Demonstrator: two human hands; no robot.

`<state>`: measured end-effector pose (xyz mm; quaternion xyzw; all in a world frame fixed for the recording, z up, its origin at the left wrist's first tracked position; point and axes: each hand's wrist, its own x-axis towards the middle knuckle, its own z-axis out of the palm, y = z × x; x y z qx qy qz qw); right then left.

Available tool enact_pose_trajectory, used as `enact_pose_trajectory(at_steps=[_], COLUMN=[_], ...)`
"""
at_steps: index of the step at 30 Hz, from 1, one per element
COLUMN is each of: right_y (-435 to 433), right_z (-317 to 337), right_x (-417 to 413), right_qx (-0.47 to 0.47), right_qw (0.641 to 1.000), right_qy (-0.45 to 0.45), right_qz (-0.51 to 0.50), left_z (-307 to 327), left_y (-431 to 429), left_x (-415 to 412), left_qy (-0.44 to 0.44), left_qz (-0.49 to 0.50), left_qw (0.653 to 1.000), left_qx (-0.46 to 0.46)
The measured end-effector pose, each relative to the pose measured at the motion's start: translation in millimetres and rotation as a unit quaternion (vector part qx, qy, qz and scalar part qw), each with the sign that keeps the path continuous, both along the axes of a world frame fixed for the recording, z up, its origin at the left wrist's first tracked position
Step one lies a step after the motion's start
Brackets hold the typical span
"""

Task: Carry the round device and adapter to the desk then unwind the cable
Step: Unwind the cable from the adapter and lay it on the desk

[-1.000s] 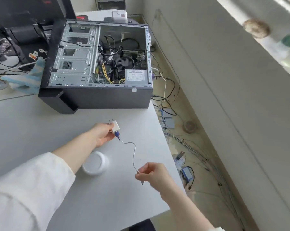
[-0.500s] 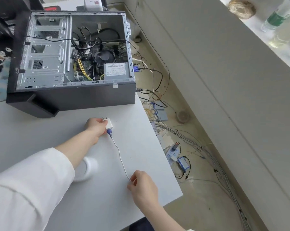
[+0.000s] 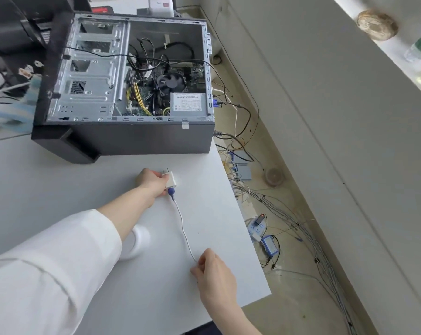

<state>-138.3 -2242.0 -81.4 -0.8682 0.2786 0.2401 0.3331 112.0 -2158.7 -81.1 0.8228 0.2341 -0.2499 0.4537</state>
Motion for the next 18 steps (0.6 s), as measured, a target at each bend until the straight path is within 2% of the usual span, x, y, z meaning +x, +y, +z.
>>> enact_pose_trajectory(at_steps=[18], right_y=[-12], right_z=[1], right_x=[-2], right_qx=[0.022], right_qw=[0.998], right_qy=[0.011], right_qz=[-0.053], left_z=[3], left_y=[22], left_x=[5], left_qy=[0.03], left_qz=[-0.014], left_qw=[0.999], left_qx=[-0.034])
